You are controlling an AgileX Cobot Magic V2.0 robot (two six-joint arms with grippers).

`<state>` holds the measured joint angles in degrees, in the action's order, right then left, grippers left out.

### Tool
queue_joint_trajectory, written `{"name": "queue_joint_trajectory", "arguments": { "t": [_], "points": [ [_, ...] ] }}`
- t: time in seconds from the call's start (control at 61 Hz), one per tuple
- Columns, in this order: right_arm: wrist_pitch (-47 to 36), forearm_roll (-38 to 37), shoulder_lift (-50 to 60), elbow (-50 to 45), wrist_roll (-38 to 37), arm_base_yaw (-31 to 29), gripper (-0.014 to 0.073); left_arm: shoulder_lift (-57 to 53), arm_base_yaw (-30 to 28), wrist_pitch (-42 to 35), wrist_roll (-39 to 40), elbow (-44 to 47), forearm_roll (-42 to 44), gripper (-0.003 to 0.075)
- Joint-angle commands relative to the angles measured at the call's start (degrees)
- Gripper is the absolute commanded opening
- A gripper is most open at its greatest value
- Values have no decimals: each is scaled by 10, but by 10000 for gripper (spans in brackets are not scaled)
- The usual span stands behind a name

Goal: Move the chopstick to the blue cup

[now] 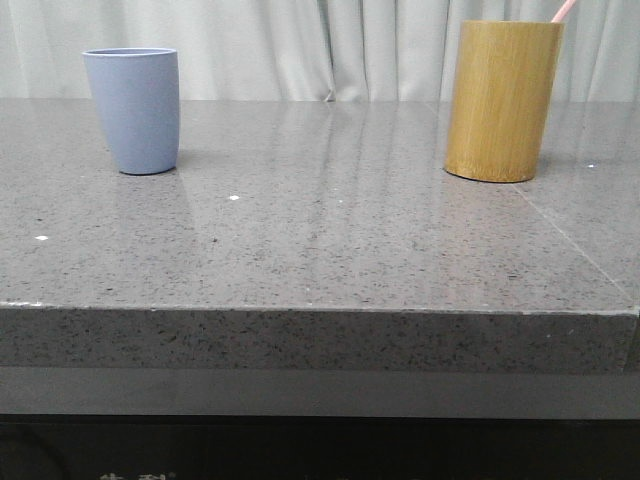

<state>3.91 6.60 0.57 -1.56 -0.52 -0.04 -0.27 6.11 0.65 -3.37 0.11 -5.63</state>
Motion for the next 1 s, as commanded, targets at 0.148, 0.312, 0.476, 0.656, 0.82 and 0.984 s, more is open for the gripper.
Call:
{"name": "queue_joint_trajectory", "arguments": {
  "t": [0.148,0.312,0.476,0.656,0.82,0.984],
  "points": [
    [-46,1,12,2,5,-2,-68,-13,3,-46,5,5,0,-19],
    [-46,1,12,2,5,-2,-68,-13,3,-46,5,5,0,-19],
    [-46,1,12,2,5,-2,-68,-13,3,-46,5,5,0,-19],
    [-46,1,12,2,5,-2,-68,-13,3,-46,5,5,0,-19],
    [-46,1,12,2,5,-2,-68,-13,3,-49,5,5,0,-19],
    [-46,2,12,10,5,-2,-68,-13,3,-62,5,-5,-2,-19]
  ]
}}
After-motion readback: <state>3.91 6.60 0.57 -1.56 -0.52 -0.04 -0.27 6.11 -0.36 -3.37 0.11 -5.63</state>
